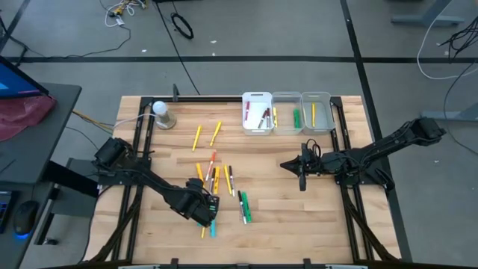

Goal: Pick & Place Markers
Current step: Put the blue highlighter pen into the transparent bin

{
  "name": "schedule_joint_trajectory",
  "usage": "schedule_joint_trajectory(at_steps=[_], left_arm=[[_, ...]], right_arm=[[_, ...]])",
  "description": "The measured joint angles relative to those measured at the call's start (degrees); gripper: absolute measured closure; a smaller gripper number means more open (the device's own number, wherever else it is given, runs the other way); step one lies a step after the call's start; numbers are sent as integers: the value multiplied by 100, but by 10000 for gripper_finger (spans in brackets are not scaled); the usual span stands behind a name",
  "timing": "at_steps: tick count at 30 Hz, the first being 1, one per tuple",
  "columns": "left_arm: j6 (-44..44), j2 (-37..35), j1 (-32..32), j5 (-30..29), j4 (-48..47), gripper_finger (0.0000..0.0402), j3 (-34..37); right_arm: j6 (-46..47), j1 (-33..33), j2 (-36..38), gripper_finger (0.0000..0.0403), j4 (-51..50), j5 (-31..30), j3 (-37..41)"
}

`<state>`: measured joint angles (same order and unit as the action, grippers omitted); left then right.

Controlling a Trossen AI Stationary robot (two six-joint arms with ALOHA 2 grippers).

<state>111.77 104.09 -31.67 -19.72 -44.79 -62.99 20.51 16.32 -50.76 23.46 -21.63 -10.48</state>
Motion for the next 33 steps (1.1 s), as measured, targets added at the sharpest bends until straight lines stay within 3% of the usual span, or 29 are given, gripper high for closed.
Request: schedule_joint_trajectory(at_steps=[17, 24, 33], left_arm=[[-105, 265, 10, 89, 13, 285, -7], [-192, 276, 52, -305, -63, 337, -2], [-332, -276, 39, -794, -486, 337, 1]], right_arm=[[21, 0, -104, 401, 23, 2, 4], [22, 0, -133, 401, 8, 2, 4], [-7, 0, -133, 401, 102, 2, 4]])
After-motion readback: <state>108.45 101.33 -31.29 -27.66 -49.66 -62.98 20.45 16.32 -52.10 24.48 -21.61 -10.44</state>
